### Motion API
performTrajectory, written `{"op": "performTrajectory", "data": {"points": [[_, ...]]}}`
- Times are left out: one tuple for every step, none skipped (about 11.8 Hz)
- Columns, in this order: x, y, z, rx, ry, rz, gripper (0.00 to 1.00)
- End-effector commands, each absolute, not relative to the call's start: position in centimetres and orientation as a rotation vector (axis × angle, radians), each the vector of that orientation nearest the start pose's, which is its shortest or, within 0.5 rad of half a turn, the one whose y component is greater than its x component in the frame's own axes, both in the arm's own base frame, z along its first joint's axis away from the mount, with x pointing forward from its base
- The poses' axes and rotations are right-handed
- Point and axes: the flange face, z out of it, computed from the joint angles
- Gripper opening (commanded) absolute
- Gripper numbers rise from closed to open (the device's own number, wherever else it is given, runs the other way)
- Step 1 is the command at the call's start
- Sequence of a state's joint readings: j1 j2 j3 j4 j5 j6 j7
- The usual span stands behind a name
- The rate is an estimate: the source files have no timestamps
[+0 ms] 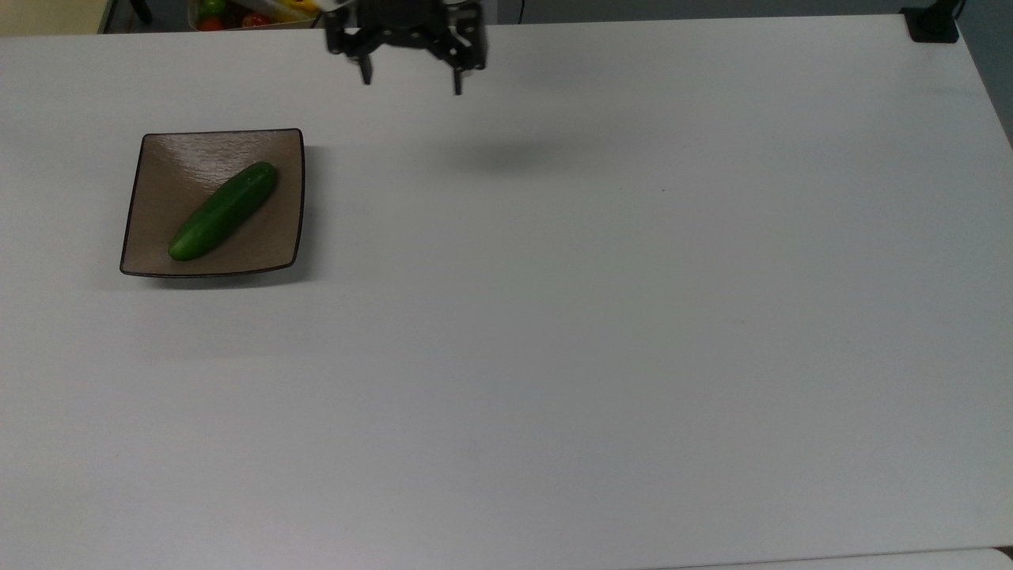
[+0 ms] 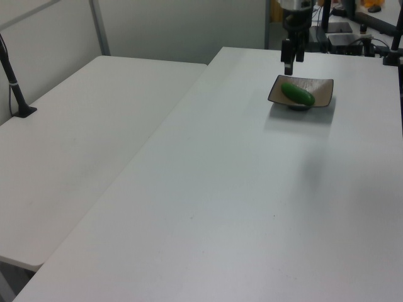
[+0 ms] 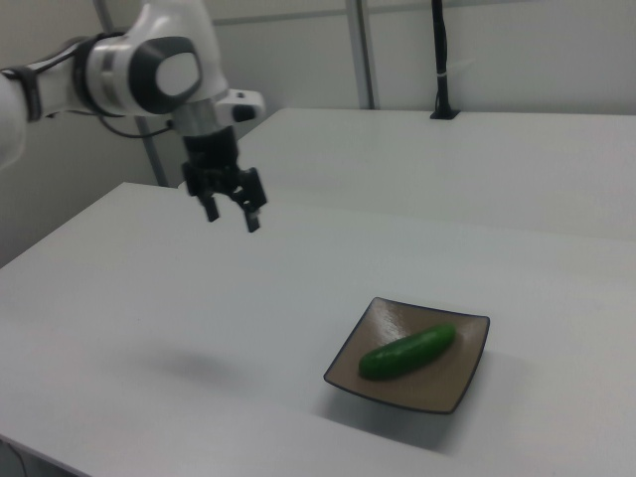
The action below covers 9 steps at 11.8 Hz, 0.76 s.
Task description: Cucumber placed on a ceramic plate
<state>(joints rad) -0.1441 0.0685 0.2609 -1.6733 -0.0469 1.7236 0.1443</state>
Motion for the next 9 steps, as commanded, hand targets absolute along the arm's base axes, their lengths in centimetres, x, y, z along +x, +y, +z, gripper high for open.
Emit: {"op": "performTrajectory", "data": {"points": [[55.6,6.5,56.1,-3.202,0.027,0.002,1.0],[55.8,5.9,56.4,-3.199,0.024,-0.016,1.0],[55.8,5.8,56.4,-3.199,0.022,-0.019,1.0],[55.8,5.9,56.3,-3.198,-0.004,-0.016,1.0],[55.8,5.8,56.3,-3.19,-0.075,-0.01,1.0],[55.7,5.4,56.4,-3.184,-0.14,-0.004,1.0],[55.8,5.4,56.5,-3.183,-0.15,-0.009,1.0],[55.7,5.4,56.4,-3.183,-0.15,-0.004,1.0],[55.7,5.3,56.4,-3.182,-0.15,0.001,1.0]]}}
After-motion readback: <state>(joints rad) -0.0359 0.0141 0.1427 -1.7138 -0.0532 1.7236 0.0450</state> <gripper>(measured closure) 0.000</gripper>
